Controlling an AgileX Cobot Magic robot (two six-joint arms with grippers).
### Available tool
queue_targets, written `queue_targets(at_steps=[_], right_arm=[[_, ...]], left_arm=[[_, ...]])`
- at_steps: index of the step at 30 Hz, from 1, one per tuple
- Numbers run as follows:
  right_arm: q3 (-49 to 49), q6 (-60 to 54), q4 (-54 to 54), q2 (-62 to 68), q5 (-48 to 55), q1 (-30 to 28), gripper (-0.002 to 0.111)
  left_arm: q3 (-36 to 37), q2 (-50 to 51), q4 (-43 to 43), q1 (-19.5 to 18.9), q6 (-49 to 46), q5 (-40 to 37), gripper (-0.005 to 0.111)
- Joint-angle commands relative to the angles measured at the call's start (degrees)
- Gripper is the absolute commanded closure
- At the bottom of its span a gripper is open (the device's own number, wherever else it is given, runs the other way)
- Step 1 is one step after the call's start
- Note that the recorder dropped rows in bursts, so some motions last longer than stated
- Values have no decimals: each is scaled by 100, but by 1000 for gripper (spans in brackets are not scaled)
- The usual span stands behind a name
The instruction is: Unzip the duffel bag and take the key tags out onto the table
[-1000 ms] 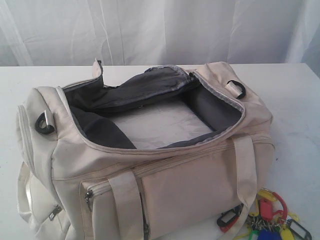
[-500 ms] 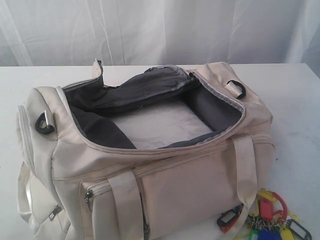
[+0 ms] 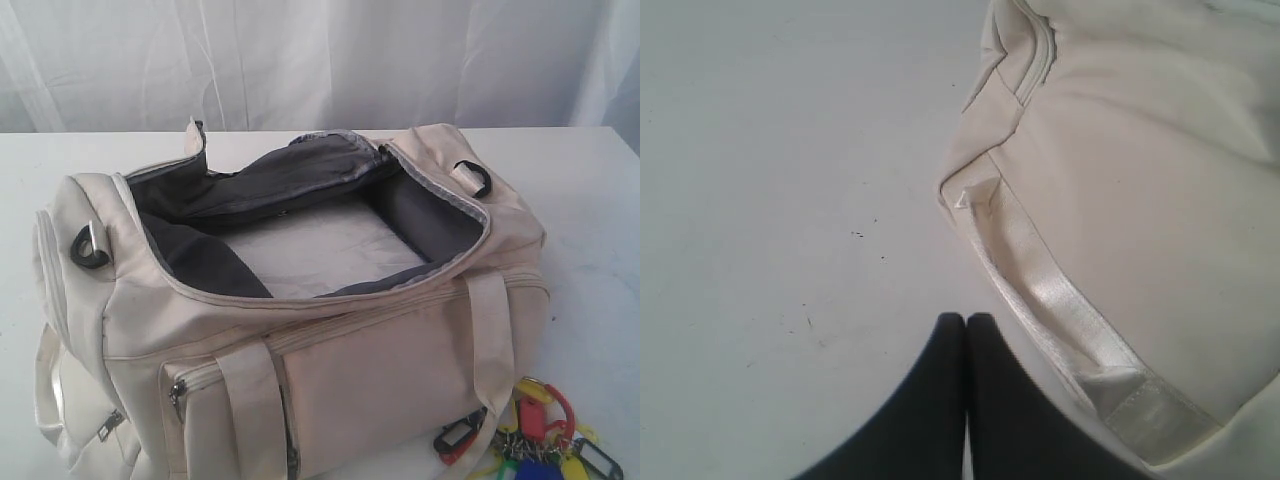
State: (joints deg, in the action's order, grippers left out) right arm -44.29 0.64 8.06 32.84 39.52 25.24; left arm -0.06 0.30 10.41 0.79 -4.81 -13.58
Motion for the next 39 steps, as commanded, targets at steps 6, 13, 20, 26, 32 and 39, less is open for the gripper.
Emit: queue_targets(at_steps=[6,13,20,26,32,39], right_arm=[[-20,-64,-11,-23,1,-9,108],[-20,-64,-11,-23,1,-9,108],[-20,-64,-11,-23,1,-9,108],[-20,-64,-11,-23,1,-9,108],[-20,-64,-11,-23,1,-9,108],[-20,-64,-11,-34,1,47,108]], left_arm=[[6,-30,90,48,47,-71,106],[6,-30,90,48,23,-63,106],[6,-30,-82,148,23,-63,106],[6,-30,-645,329,23,34,106],[6,-30,-1163,329,23,34,106],[6,-30,-1242,329,23,34,106]])
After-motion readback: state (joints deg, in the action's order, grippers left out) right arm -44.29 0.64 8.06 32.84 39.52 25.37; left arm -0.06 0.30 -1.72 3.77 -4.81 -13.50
